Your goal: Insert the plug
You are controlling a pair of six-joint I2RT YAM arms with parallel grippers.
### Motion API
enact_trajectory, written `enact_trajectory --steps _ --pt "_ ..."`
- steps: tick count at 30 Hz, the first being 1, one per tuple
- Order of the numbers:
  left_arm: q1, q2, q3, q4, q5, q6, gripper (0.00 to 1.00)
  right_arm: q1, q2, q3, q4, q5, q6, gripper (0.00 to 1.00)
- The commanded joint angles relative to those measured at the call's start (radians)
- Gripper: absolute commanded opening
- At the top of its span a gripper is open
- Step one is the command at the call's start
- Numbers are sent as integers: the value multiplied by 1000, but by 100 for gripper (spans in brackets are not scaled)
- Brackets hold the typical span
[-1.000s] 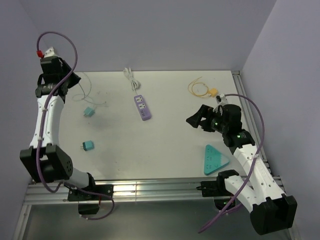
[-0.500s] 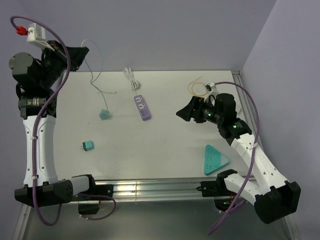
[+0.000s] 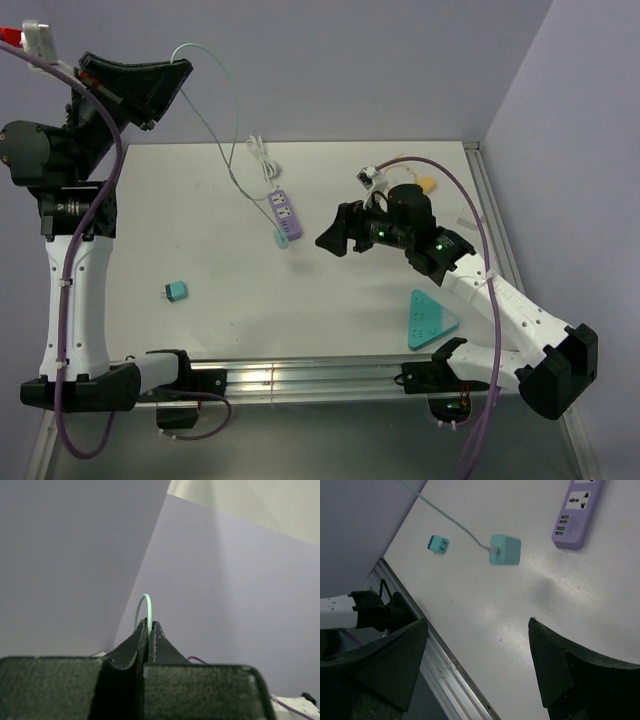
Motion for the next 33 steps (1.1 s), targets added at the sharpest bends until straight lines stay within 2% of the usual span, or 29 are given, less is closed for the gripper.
enact_trajectory --steps 1,5,10,17,18,21,23,28,33 --pt "-71 17 86 90 27 -69 0 17 10 66 43 -15 -116 88" --pt "-143 35 106 99 15 -86 1 26 41 121 -27 -23 -191 88" --pt "-227 26 83 115 -22 -97 0 46 78 135 -64 -26 -153 84" --pt "-313 -17 19 124 -121 -85 0 270 90 108 -28 169 -90 83" --pt "-318 -17 22 118 -126 -83 0 295 96 106 -22 236 -90 83" --pt "-339 -10 38 116 -125 -82 0 394 125 102 6 390 -122 86" --pt "-350 -3 54 113 -121 -82 0 439 165 105 15 431 -156 86" --pt "-359 1 97 83 -100 -69 0 451 231 89 55 475 -294 87" --pt "-363 -8 100 86 -102 -81 0 444 243 108 40 540 -296 88"
